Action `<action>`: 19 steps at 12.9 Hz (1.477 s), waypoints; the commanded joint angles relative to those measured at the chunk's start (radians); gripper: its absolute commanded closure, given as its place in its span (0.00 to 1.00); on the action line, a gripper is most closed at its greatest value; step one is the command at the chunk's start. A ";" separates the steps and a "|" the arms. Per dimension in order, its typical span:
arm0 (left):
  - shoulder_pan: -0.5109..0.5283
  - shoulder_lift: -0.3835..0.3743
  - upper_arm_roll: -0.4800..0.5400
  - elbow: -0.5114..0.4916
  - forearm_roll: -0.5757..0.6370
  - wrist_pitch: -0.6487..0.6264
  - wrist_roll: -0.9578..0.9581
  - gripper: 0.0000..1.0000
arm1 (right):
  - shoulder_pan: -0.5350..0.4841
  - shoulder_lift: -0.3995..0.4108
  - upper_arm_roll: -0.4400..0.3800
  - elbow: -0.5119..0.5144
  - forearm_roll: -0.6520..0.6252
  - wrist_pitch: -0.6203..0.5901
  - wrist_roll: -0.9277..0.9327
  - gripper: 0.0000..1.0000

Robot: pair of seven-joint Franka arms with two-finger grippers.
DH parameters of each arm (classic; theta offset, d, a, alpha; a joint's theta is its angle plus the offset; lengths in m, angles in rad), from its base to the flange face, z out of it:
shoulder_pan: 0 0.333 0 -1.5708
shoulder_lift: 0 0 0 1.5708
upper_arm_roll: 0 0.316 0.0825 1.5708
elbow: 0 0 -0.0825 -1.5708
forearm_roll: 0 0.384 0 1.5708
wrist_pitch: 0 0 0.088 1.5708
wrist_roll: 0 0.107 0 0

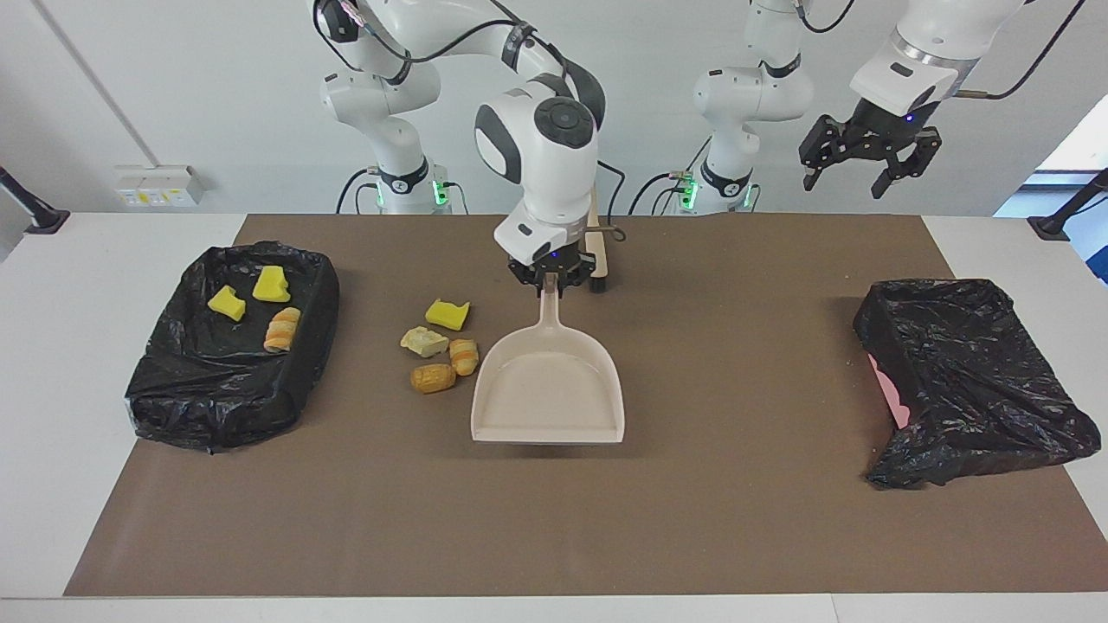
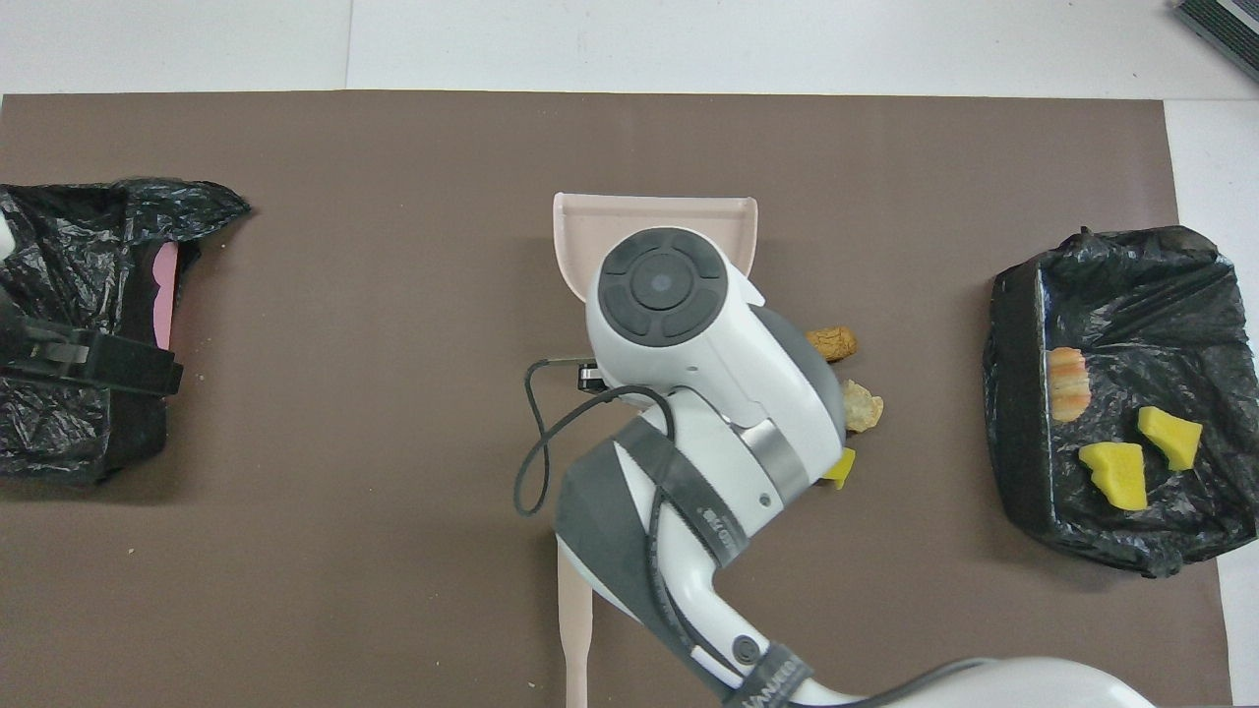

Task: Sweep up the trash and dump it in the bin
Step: 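Set the dustpan down near the remaining chunks and release the right gripper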

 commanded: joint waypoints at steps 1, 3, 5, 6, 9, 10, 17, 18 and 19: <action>0.013 0.008 -0.005 0.022 -0.001 -0.030 0.042 0.00 | 0.058 0.148 -0.007 0.137 0.001 0.045 0.084 1.00; 0.015 0.010 -0.004 0.022 -0.001 -0.031 0.052 0.00 | 0.069 0.151 -0.004 0.099 -0.016 0.123 0.079 1.00; 0.013 0.004 -0.012 0.021 0.000 -0.024 0.052 0.00 | 0.068 0.172 -0.004 0.079 -0.019 0.173 0.079 1.00; 0.015 0.002 -0.012 0.021 0.000 -0.021 0.052 0.00 | 0.068 0.175 -0.004 0.079 -0.019 0.173 0.078 1.00; 0.013 0.001 -0.012 0.021 -0.001 -0.024 0.052 0.00 | 0.073 0.174 -0.005 0.016 -0.019 0.207 0.078 0.79; 0.013 -0.002 -0.012 0.019 -0.001 -0.024 0.052 0.00 | 0.075 0.174 -0.004 0.005 -0.020 0.204 0.079 0.77; 0.015 -0.005 -0.012 0.016 -0.003 -0.021 0.042 0.00 | 0.070 0.030 -0.002 -0.015 0.000 0.035 0.064 0.00; 0.015 -0.005 -0.012 0.016 -0.003 -0.018 0.045 0.00 | 0.069 -0.030 -0.001 -0.054 0.010 0.014 0.064 0.00; 0.018 -0.005 -0.010 0.015 -0.001 -0.019 0.045 0.00 | 0.070 -0.097 0.001 -0.108 0.042 0.001 0.064 0.00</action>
